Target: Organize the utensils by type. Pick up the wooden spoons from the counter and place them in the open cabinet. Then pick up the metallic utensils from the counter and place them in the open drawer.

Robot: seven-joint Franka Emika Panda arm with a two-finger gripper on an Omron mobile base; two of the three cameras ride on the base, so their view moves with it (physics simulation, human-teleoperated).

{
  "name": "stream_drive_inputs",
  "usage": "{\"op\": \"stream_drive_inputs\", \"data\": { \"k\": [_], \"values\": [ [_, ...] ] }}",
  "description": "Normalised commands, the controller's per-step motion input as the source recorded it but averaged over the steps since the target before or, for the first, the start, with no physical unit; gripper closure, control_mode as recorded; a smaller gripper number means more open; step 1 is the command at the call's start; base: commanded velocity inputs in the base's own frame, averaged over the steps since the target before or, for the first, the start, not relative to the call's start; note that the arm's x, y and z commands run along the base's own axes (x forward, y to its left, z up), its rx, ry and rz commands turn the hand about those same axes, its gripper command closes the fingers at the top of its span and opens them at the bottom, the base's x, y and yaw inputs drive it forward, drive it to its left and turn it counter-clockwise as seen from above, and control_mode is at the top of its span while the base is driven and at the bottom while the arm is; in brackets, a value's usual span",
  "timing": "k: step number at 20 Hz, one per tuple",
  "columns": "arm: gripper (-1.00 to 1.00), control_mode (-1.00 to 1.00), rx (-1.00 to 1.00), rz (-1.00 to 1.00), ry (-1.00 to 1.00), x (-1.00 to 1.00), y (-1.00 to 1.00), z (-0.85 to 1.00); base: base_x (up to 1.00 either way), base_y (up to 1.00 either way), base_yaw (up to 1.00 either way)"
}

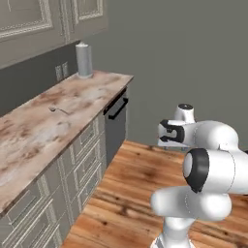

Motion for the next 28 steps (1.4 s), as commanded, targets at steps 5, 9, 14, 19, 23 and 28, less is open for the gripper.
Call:
{"op": "stream_drive_inputs", "data": {
  "k": [5, 9, 14, 19, 23, 28],
  "values": [
    [-1.0, 1.0, 0.0, 0.0, 0.0, 0.0, 0.0, 0.0, 1.0, 0.0, 0.53],
    [-1.0, 1.0, 0.0, 0.0, 0.0, 0.0, 0.0, 0.0, 0.98, 0.0, 0.57],
    [-1.0, 1.0, 0.0, 0.0, 0.0, 0.0, 0.0, 0.0, 0.91, -0.01, 0.62],
    [-1.0, 1.0, 0.0, 0.0, 0.0, 0.0, 0.0, 0.0, 0.55, -0.26, 0.62],
    [-1.0, 1.0, 0.0, 0.0, 0.0, 0.0, 0.0, 0.0, 0.01, -0.73, 0.33],
    [-1.0, 1.0, 0.0, 0.0, 0.0, 0.0, 0.0, 0.0, 0.12, -0.73, 0.27]
  ]
}}
